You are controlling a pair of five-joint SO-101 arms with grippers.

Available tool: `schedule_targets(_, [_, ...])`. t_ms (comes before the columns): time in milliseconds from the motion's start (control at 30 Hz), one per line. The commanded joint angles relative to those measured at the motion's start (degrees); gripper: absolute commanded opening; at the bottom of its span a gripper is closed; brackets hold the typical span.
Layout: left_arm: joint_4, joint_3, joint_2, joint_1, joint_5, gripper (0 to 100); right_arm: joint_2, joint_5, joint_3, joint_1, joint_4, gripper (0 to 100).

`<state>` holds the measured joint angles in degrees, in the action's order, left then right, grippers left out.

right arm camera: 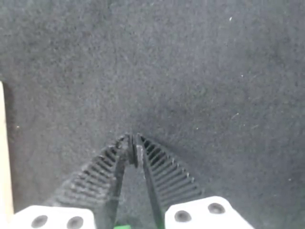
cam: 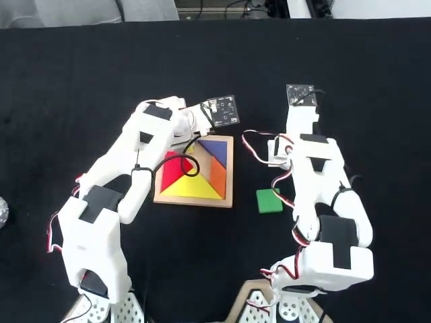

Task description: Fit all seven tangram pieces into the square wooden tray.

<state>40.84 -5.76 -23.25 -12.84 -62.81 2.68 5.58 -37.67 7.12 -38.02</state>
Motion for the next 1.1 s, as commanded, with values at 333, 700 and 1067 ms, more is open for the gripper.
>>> schedule_targets(333, [11.3,1.5,0.9,2.2,-0.9,17,-0.4,0.3,2.6,-0.5,1.0,1.1])
schedule_targets(700, [16.1,0.6,6.7,1.0,-0.5,17,-0.5,0.1,2.6,-0.4,1.0,1.1])
schedule_targets(1067, [16.4,2.4,22.5,-2.1,10.1,17,-5.3,-0.1,1.3,-0.2,0.2,1.1])
